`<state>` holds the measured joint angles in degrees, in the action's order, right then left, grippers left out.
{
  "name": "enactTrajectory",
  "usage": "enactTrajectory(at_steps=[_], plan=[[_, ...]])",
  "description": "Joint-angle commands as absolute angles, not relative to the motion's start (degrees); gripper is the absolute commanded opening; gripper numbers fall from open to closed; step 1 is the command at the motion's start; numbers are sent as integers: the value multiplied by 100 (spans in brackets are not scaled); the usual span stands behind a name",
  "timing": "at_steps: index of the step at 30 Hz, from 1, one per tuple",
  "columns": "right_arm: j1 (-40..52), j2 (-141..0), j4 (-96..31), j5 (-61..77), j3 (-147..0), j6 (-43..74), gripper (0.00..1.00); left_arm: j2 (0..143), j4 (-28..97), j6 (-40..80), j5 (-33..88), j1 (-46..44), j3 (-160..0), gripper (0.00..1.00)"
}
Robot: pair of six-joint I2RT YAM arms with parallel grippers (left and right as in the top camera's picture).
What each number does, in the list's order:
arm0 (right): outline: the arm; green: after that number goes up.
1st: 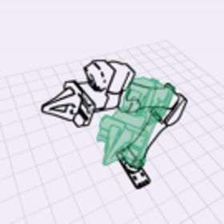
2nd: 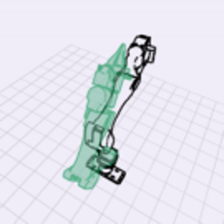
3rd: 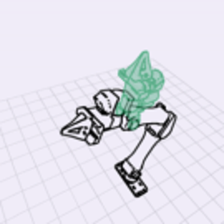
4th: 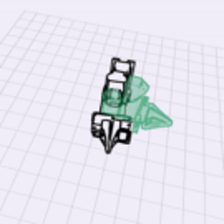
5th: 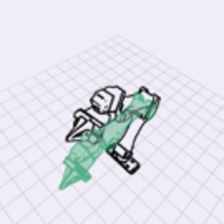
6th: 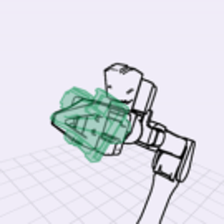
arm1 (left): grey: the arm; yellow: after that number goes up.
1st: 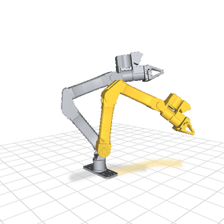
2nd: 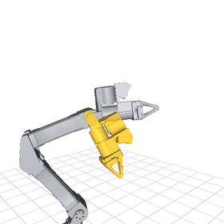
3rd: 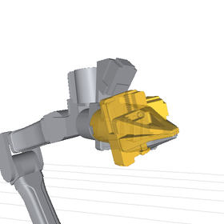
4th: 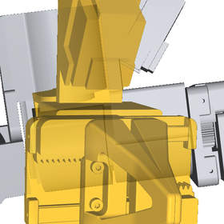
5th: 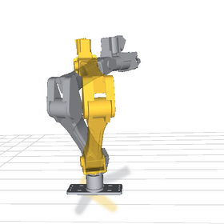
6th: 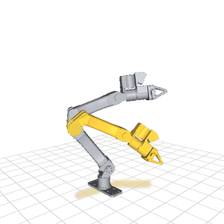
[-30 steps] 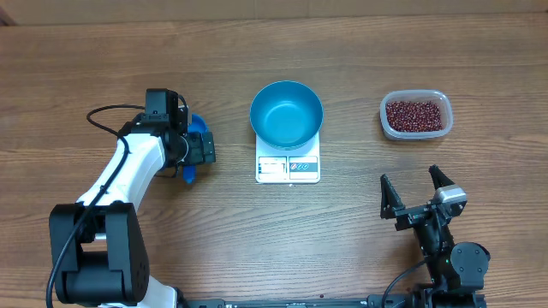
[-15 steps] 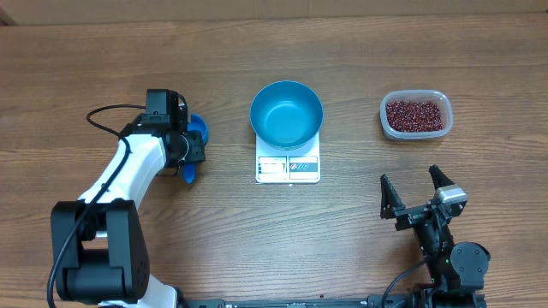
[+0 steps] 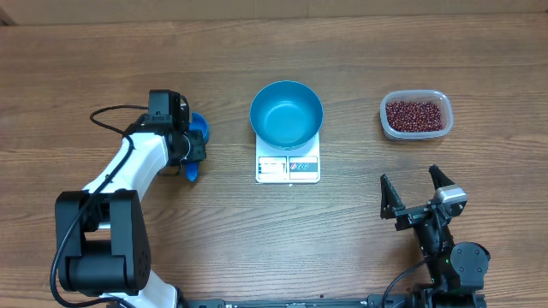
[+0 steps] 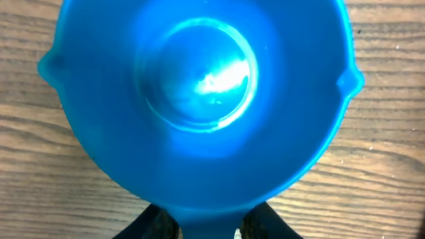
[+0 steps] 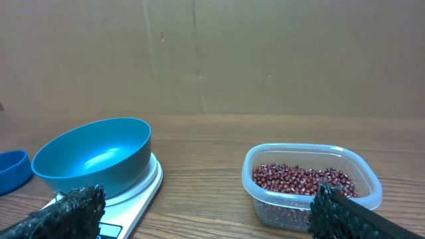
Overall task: Scoop item into bowl and weigh 150g on scale
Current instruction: 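Close the left gripper on the blue scoop handle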
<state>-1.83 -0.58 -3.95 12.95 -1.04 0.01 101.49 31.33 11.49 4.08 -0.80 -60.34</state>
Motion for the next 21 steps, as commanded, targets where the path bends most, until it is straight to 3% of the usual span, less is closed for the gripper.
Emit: enactTrajectory(at_steps=[1, 16, 21], plan=[[-161, -16, -362, 1293, -45, 21, 100, 10189, 3166, 1186, 447, -126, -6010, 30], [-161, -16, -362, 1293, -45, 21, 100, 10189, 3140, 1675, 438, -202, -6010, 27], [-161, -16, -362, 1293, -45, 21, 100, 10189, 3155, 1673, 432, -202, -6010, 19]])
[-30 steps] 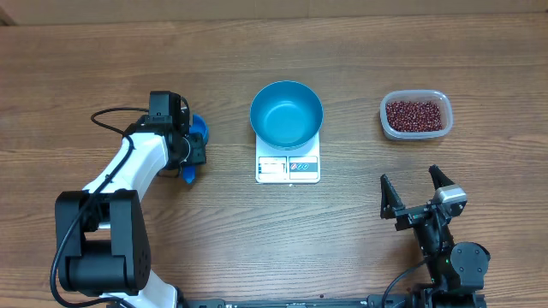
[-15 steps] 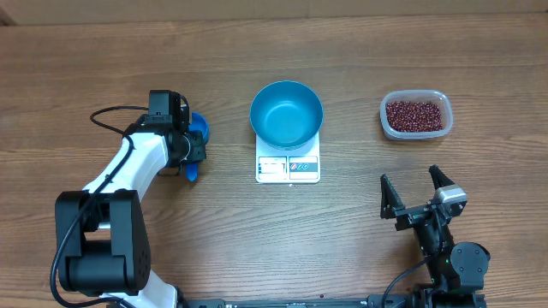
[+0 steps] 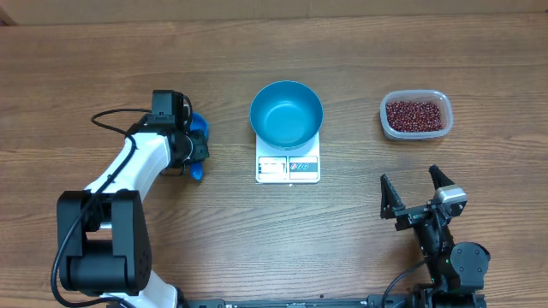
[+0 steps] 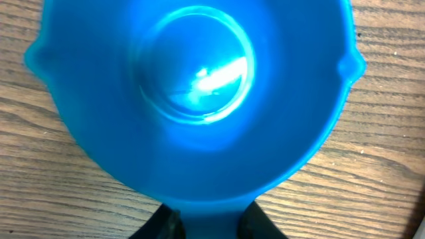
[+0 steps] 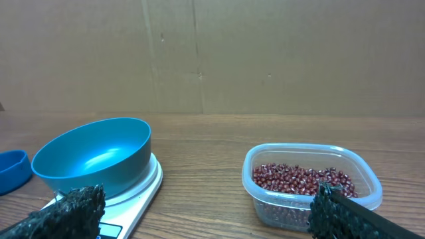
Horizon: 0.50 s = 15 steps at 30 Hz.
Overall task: Scoop item into bowl and weigh 150g on scale
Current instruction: 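Close the left gripper on the blue scoop handle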
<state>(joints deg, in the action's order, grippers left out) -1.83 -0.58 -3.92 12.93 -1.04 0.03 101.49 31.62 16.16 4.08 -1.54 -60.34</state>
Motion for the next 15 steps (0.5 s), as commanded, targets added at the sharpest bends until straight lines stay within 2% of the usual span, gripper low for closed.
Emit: enactTrajectory(at_steps=[1, 9, 15], plan=[[-161, -16, -362, 1293, -45, 21, 100, 10189, 3170, 1673, 429, -202, -6010, 18], [-161, -16, -362, 1293, -45, 21, 100, 10189, 3144, 1669, 405, -224, -6010, 26], [-161, -16, -362, 1293, -45, 21, 100, 10189, 3146, 1680, 410, -228, -6012, 22]])
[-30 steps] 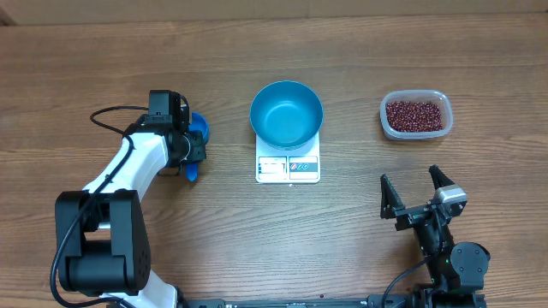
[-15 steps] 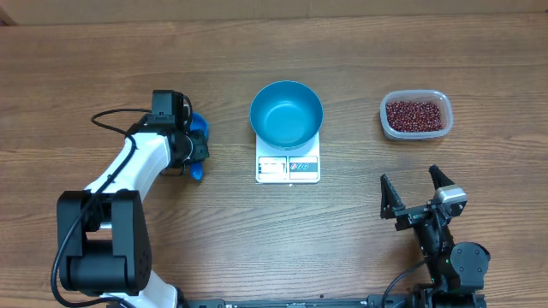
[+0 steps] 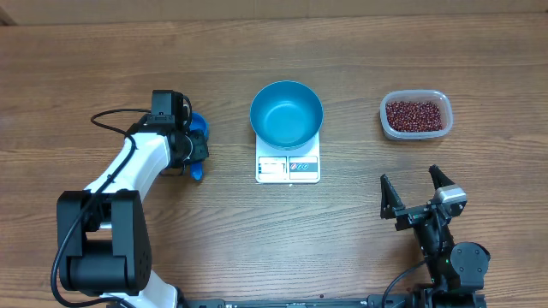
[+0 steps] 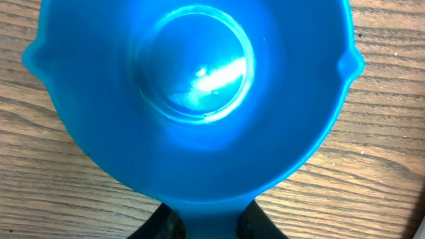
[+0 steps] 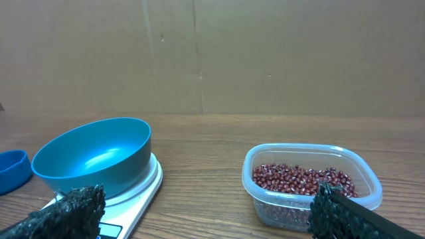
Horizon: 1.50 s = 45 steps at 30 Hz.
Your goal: Scoop item into bowl and weigh 150g on scale
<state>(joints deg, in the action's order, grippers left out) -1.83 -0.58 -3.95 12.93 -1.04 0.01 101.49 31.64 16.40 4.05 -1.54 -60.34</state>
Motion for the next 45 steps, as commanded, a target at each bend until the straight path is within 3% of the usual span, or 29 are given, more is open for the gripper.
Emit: enactTrajectory(at_steps=[1, 12, 15, 25, 34, 45], plan=[[-161, -16, -362, 1293, -45, 21, 100, 10189, 3151, 1680, 408, -228, -6010, 22], [-161, -19, -362, 1293, -45, 21, 100, 9522, 3651, 2574, 416, -222, -6528, 19], [-161, -16, -362, 1293, -45, 21, 100, 9155, 3826, 3199, 469, -204, -6733, 8], [-161, -16, -362, 1293, -45, 21, 100, 8538, 3562, 4298, 3771, 434, -6908, 8], [-161, -16, -362, 1293, -45, 21, 100, 8538, 3553, 5739, 4764, 513, -6908, 4], [-161, -19, -314, 1743, -45, 23, 100, 8538, 3579, 5743, 5393, 513, -6908, 4]])
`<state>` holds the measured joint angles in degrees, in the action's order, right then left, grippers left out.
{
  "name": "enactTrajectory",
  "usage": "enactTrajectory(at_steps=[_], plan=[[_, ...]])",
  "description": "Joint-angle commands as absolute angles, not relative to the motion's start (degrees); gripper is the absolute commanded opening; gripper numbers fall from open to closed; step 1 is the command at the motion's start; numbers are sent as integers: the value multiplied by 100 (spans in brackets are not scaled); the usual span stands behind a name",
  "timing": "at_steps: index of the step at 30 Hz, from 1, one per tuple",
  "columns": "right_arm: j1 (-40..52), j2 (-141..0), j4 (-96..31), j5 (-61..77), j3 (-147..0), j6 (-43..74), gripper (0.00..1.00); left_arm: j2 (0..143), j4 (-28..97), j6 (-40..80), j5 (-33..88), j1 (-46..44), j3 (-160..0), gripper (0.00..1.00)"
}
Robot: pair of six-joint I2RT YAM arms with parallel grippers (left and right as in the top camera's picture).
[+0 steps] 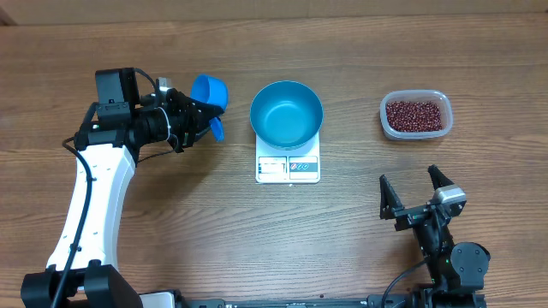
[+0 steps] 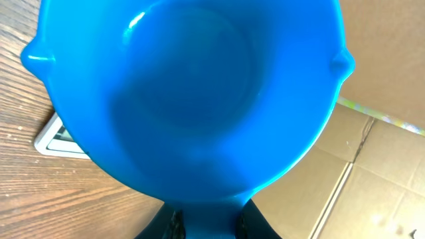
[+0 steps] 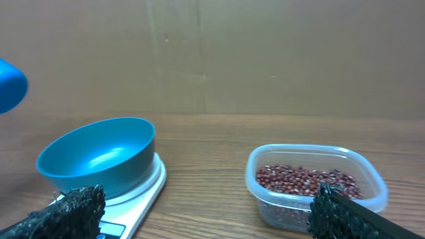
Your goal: Scoop item into bowl and weigh 150g on scale
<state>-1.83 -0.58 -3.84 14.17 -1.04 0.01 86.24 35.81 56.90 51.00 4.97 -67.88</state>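
A blue scoop (image 1: 209, 91) hangs in the air left of the bowl, tilted, and my left gripper (image 1: 197, 121) is shut on its handle. In the left wrist view the scoop's empty cup (image 2: 192, 99) fills the picture, the handle pinched between the fingers at my left gripper (image 2: 202, 224). The empty blue bowl (image 1: 287, 114) stands on the white scale (image 1: 288, 168). Red beans fill a clear plastic container (image 1: 415, 115) at the right. My right gripper (image 1: 416, 202) rests open near the front edge, with nothing in it. The right wrist view shows the bowl (image 3: 96, 156), the container (image 3: 312, 182) and the scoop (image 3: 10, 83).
The wooden table (image 1: 257, 231) carries nothing else. A cardboard wall (image 3: 265, 53) closes the far side. The left arm's black cable (image 1: 75, 145) loops beside its white link.
My left gripper has gone from the table left of the scale up into the air, holding the scoop, which is now tilted and nearer the bowl. The right arm has not moved.
At first the scoop lay on the table with my left fingers standing either side of its handle. Then the fingers were shut on the handle, the scoop still lying there. Now it is held above the table beside the bowl.
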Motion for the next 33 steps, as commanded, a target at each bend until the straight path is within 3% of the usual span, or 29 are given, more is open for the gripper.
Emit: enactTrajectory(at_steps=[1, 7, 11, 17, 20, 25, 26, 27, 29, 33], plan=[[-161, -16, -303, 1828, -45, 25, 100, 8538, 3586, 5745, 5454, 513, -6908, 4], [-163, -19, -757, 1278, -716, 1621, 100, 8538, 3542, 5747, 5638, 510, -6908, 4], [-161, -628, -2093, 993, -2628, 1776, 100, 8538, 3277, 5946, 5634, 510, -6908, 4], [-161, -3393, -5006, 956, -6427, 1479, 100, 8541, 2731, 6777, 5428, 239, -6908, 4], [-161, -4276, -5481, 1900, -7308, 1481, 100, 8538, 2464, 7310, 5336, 40, -6908, 4], [-161, -5072, -4989, 4141, -7489, 1498, 100, 8538, 2095, 7935, 5199, -360, -6908, 4], [-161, -5225, -4869, 4405, -7487, 1498, 98, 8541, 2021, 7933, 5166, -456, -6908, 4], [-161, -5374, -4770, 4536, -7487, 1503, 85, 8541, 1984, 7933, 5105, -528, -6908, 4], [-161, -5743, -4674, 4593, -7487, 1800, 70, 8538, 1914, 7959, 4945, -698, -6908, 4], [21, -6418, -4720, 4386, -7485, 2193, 67, 8541, 1898, 8243, 4456, -910, -6908, 4]])
